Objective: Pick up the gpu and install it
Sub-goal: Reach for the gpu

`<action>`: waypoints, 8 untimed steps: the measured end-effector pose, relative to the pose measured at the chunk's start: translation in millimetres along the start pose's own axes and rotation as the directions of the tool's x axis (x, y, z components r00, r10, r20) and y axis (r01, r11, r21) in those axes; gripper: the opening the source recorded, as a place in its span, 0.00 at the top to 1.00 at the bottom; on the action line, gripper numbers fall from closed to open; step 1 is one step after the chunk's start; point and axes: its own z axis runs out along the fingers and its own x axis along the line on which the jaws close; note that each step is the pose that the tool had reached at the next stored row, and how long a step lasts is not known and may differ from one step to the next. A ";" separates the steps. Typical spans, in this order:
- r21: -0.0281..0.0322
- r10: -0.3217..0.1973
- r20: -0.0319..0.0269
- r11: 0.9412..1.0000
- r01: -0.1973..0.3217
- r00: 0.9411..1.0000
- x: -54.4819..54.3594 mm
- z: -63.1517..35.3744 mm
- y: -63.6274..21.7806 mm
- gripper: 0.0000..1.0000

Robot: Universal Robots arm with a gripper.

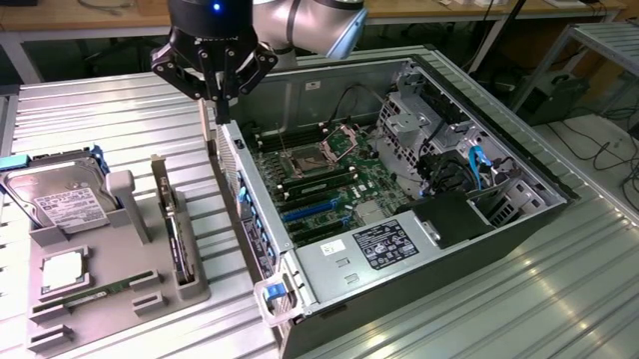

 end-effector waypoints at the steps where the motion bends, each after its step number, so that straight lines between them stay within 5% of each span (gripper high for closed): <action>1: 0.000 0.000 0.000 1.000 0.000 1.000 1.8 0.0 -0.2 0.89; 8: 0.000 0.000 0.000 1.000 0.000 1.000 10.8 -0.2 -1.6 0.89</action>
